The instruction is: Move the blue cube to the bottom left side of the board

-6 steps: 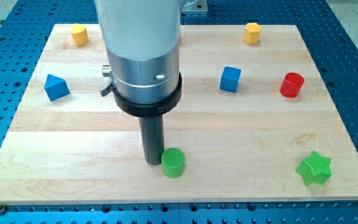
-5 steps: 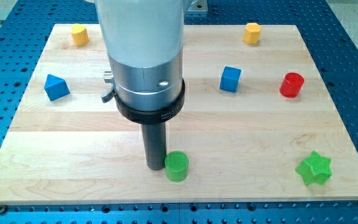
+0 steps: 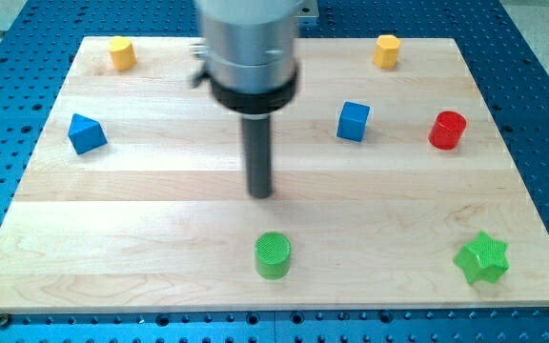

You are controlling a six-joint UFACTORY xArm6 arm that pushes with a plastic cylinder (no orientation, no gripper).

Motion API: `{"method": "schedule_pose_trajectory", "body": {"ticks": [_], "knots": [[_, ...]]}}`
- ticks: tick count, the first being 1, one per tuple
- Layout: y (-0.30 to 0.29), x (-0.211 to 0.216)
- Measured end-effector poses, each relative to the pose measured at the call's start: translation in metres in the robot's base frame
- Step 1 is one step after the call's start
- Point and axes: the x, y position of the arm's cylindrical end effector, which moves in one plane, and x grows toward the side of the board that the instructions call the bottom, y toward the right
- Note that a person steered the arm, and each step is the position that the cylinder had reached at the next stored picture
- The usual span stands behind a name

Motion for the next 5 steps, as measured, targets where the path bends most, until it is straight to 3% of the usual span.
{"method": "schedule_pose_trajectory", "body": {"ticks": [2,3,4,5], "knots": [[0.154,-0.057],[0.170,-0.106],[0.130,-0.110],[0.037,-0.085]]}}
